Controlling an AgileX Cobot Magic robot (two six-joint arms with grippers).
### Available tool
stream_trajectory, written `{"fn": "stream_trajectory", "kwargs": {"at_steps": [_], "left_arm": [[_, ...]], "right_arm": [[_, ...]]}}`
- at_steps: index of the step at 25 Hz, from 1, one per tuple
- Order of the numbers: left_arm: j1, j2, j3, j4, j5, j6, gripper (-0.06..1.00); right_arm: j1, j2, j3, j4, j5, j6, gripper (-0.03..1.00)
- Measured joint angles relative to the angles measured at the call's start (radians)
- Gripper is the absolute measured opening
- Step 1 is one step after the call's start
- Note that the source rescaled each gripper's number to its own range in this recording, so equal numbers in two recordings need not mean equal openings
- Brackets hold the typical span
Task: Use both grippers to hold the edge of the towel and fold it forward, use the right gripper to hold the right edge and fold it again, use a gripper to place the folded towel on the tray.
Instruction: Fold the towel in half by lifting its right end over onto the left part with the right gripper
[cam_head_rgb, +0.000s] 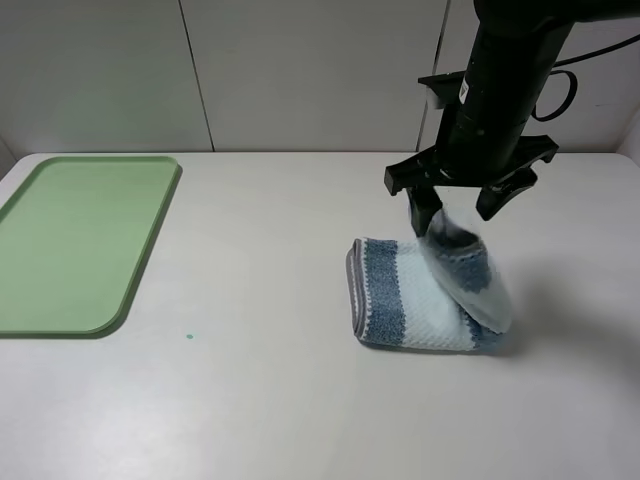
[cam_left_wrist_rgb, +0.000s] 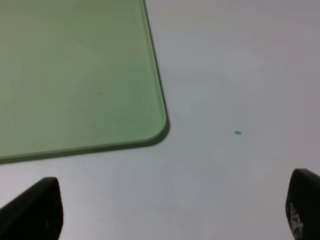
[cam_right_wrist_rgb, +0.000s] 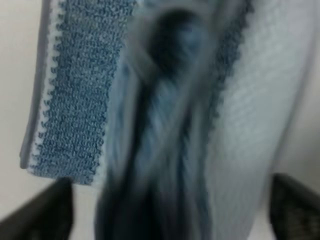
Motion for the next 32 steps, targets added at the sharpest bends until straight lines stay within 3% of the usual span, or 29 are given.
{"fn": "stream_trajectory", "kwargs": {"at_steps": [4,21,32], "left_arm": [[0.0,0.0,0.0,0.0,0.0,0.0,0.88],[0.0,0.0,0.0,0.0,0.0,0.0,0.88],[0.0,0.0,0.0,0.0,0.0,0.0,0.88]], "right_arm": [[0.0,0.0,0.0,0.003,-0.009,-0.014,0.99],[0.0,-0.065,0.0,0.004,-0.013,-0.014,1.0],[0.0,-0.291,0.0,0.003,0.117,-0.02,1.0]]}}
